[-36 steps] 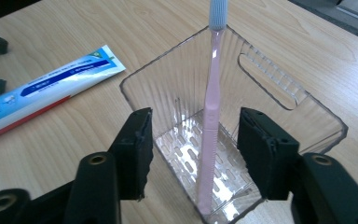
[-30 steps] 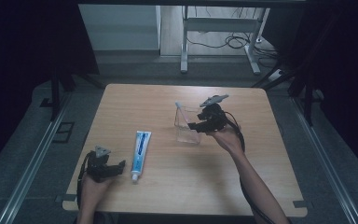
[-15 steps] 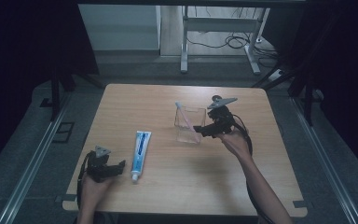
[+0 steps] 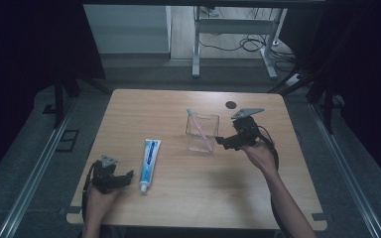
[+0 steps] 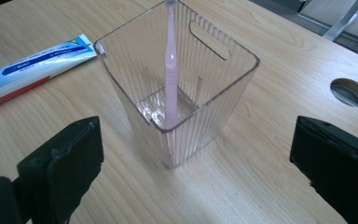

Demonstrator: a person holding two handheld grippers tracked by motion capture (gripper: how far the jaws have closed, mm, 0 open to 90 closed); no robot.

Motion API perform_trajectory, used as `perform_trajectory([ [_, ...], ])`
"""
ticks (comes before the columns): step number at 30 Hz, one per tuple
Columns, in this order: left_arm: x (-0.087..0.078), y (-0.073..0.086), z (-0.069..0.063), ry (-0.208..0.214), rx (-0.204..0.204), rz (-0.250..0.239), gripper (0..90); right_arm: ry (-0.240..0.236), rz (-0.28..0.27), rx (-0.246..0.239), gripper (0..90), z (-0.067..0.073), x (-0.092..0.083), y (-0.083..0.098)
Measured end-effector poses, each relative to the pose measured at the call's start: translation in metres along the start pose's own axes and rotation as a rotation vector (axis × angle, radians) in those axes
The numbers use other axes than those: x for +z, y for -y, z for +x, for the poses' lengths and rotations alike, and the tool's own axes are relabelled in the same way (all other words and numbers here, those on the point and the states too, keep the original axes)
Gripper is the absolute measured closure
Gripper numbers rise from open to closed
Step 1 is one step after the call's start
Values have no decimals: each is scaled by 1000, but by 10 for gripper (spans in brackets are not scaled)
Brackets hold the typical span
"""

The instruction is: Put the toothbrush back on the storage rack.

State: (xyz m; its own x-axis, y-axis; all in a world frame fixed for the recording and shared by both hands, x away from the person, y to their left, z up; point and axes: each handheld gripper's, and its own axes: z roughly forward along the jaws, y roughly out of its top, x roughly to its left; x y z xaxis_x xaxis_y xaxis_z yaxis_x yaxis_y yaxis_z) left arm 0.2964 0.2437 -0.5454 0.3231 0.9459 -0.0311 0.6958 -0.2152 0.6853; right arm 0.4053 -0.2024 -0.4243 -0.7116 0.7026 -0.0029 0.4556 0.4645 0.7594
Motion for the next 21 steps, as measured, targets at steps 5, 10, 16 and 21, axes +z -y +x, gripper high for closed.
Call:
perform_trajectory([
  [5, 0, 0, 0, 0, 1, 1, 139, 6, 21, -13, 34, -2, -11, 8],
  [10, 0, 0, 0, 0, 2, 2, 139, 21, 28, -7, 49, -4, -21, 17],
  [16, 0, 0, 0, 0, 2, 2, 139, 34, 39, 6, 61, -5, -29, 31],
  [21, 0, 0, 0, -1, 2, 2, 139, 39, 32, 12, 63, -5, -34, 45],
])
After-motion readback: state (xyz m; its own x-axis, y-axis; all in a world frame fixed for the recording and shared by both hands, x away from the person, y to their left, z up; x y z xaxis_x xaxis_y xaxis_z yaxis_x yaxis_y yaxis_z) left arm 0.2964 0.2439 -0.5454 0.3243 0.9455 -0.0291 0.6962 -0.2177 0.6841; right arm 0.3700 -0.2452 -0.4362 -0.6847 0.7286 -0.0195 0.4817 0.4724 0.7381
